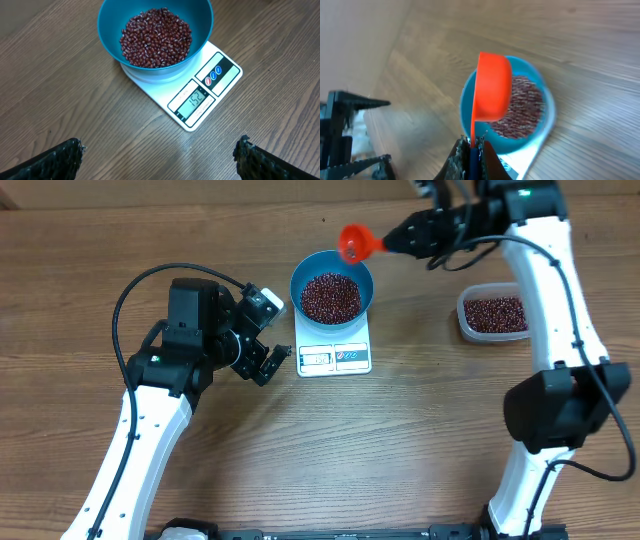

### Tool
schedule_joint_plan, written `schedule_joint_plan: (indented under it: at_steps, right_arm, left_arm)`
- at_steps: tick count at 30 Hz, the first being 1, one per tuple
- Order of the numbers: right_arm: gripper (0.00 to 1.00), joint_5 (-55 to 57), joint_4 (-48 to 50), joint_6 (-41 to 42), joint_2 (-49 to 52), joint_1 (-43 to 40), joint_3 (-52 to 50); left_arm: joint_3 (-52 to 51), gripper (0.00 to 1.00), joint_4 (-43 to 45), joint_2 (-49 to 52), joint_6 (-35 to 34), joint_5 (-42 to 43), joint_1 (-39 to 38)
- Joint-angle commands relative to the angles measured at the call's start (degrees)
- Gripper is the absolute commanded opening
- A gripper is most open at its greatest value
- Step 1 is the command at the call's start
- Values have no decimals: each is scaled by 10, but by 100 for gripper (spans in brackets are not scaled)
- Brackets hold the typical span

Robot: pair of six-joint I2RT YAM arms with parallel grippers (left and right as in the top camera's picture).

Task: Scoop item into bowl and weigh 150g on scale
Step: 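Carry the red scoop right over the clear bean tub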

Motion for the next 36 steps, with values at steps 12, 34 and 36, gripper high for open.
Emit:
schedule_joint_plan:
  at_steps: [12,34,36]
  right_arm:
    - [4,92,-135,-11,-87,-282,22]
    - [4,716,-174,65,-85,-64,-3]
    - [4,701,-169,67,-85,-52,-3]
  left_arm:
    - [13,100,0,3,7,10,2]
    - [13,100,0,3,7,10,2]
    - [13,100,0,3,7,10,2]
